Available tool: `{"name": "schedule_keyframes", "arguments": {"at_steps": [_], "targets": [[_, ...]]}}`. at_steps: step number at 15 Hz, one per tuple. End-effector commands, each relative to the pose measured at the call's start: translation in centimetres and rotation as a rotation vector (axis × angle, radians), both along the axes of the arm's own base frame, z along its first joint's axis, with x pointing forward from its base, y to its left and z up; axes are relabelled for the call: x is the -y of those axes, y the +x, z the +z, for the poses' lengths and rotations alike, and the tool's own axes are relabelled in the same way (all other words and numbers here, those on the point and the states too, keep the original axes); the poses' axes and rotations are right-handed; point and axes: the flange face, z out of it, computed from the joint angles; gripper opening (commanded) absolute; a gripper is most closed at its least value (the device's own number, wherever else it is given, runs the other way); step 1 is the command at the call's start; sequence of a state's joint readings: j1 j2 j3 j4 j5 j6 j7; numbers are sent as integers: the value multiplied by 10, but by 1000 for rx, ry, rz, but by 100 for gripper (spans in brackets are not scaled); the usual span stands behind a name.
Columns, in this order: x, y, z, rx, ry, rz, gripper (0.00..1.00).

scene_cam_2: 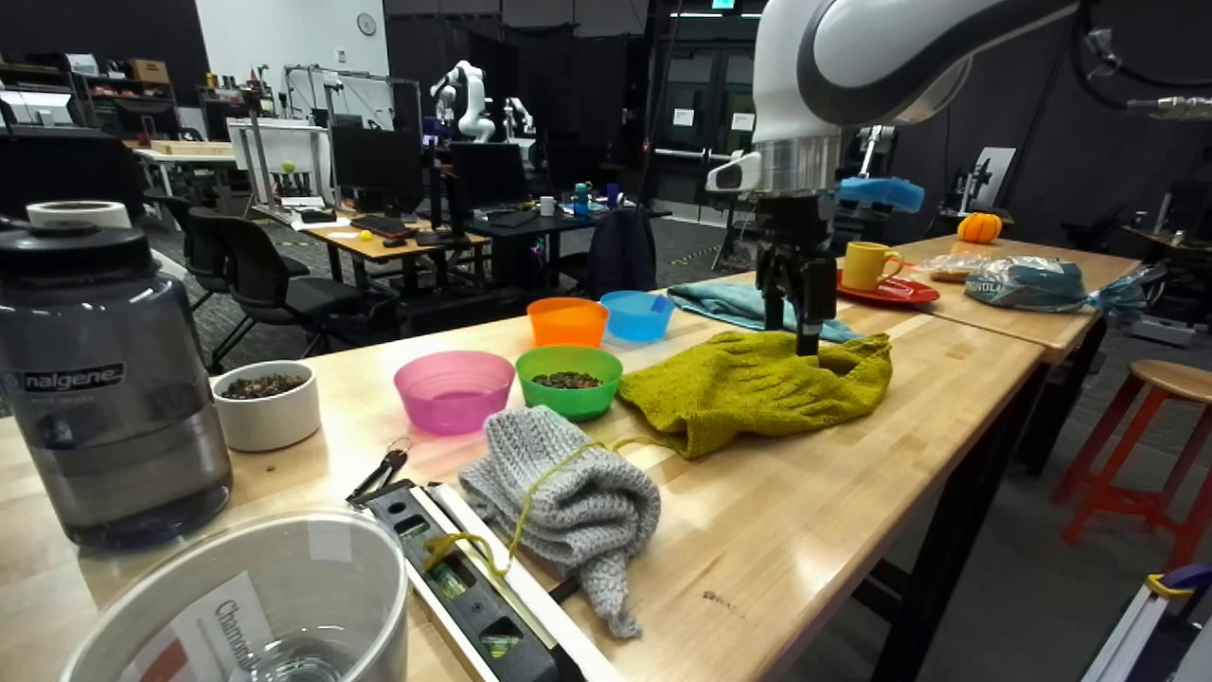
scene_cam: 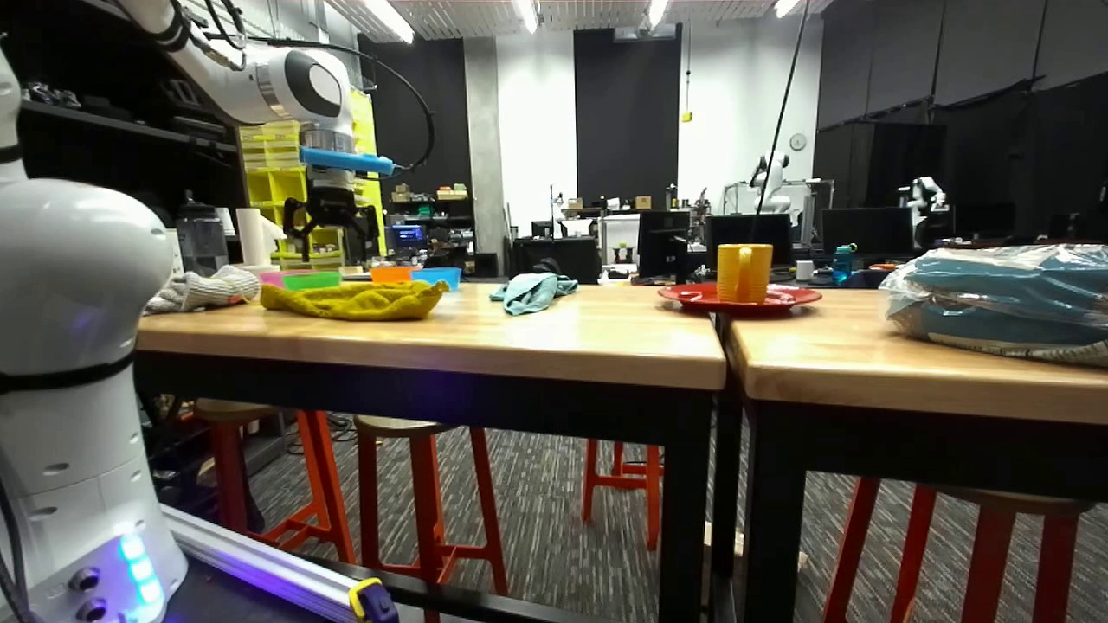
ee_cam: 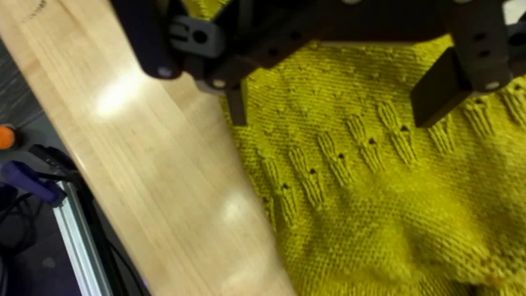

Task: Unfold the yellow cloth and move it to the left.

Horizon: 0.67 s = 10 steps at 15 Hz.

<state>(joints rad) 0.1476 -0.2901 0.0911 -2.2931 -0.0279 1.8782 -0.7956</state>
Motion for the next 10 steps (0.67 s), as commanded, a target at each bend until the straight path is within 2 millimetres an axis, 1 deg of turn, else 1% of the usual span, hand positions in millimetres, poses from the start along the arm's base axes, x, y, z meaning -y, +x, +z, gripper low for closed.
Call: {"name": "schedule_keyframes", "arguments": {"at_steps": [1, 6, 10], "targets": [[36, -5, 5, 25, -85, -176, 100], [86, -2, -12, 20, -186, -309, 100], [112, -7, -24, 28, -180, -329, 100]]}}
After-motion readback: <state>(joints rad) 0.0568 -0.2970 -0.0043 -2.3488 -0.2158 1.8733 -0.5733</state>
